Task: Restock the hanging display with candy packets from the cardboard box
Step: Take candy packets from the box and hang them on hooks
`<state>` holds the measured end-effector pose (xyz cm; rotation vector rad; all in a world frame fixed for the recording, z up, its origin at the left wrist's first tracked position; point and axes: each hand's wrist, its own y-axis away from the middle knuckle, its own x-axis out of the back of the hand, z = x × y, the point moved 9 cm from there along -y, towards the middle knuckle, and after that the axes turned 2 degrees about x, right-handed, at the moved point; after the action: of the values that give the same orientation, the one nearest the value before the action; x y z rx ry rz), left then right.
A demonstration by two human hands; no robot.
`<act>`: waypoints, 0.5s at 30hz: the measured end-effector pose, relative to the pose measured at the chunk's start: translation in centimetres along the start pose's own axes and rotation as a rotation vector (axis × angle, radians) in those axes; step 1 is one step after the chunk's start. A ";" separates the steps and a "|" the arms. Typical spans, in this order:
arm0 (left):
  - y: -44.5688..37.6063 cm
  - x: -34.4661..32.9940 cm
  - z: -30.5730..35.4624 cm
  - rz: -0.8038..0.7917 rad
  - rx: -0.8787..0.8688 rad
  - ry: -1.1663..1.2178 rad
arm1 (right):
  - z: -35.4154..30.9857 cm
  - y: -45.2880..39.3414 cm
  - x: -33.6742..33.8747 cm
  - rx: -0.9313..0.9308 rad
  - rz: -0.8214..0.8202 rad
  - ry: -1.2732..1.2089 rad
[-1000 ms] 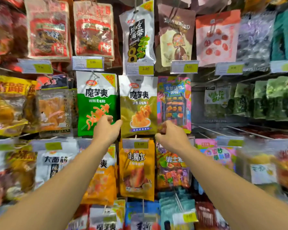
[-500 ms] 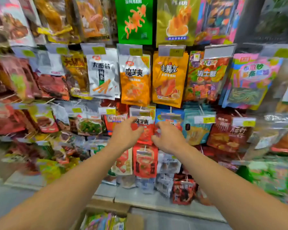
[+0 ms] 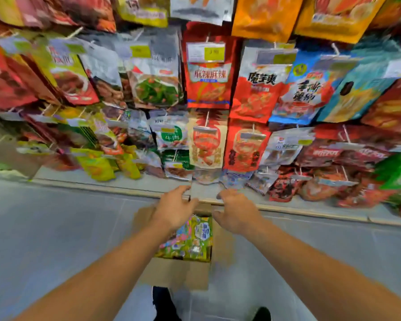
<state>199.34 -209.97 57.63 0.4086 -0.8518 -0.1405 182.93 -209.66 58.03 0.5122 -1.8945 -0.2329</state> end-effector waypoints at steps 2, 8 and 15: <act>-1.3 0.2 -3.9 -0.048 0.008 0.011 | -1.3 -0.8 -2.9 -0.059 -0.043 -0.010; -3.0 -0.1 -13.8 -0.137 0.088 0.100 | -4.0 -3.3 -9.9 -0.208 -0.149 -0.095; -4.7 -3.7 -21.1 -0.221 0.207 0.171 | -5.1 -6.4 -18.7 -0.254 -0.287 -0.145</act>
<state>213.07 -207.05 40.71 0.6990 -0.6529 -0.2190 194.81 -206.39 41.72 0.6043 -1.8913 -0.7066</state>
